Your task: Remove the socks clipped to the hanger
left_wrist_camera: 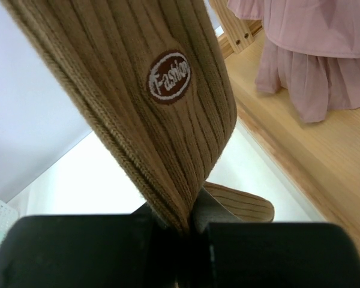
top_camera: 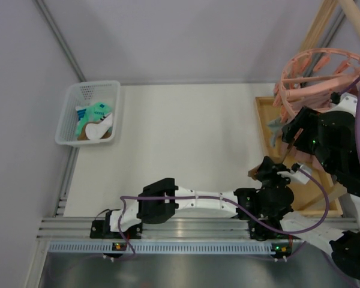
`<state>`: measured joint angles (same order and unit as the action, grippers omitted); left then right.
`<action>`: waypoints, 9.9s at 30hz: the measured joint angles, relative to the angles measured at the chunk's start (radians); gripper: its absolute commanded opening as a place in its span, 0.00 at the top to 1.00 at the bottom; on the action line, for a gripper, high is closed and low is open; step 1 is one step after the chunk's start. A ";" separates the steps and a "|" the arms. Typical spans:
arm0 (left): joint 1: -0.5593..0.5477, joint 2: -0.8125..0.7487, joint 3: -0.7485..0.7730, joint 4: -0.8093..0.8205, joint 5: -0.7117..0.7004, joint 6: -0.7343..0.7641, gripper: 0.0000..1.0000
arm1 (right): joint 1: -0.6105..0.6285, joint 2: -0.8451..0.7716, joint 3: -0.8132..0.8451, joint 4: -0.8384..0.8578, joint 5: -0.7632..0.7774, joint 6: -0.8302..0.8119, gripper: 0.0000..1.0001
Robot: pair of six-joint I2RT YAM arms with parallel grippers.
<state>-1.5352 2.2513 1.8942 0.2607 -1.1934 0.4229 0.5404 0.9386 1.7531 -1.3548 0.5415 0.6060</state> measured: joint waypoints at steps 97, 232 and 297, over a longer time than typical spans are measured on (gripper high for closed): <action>1.720 -0.595 -0.778 -0.488 0.662 -1.090 0.02 | 0.000 -0.119 -0.261 0.121 0.233 0.023 1.00; 0.058 0.195 0.042 0.614 0.077 0.462 1.00 | -0.006 0.051 -0.097 0.021 0.182 0.021 0.42; 0.959 -0.557 -0.655 -0.186 0.241 -0.423 1.00 | -0.006 -0.014 -0.269 0.212 0.370 -0.083 1.00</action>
<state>-0.5758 1.6943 1.2388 0.0746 -0.9524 0.0002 0.5346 0.9249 1.4845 -1.1431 0.9112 0.5228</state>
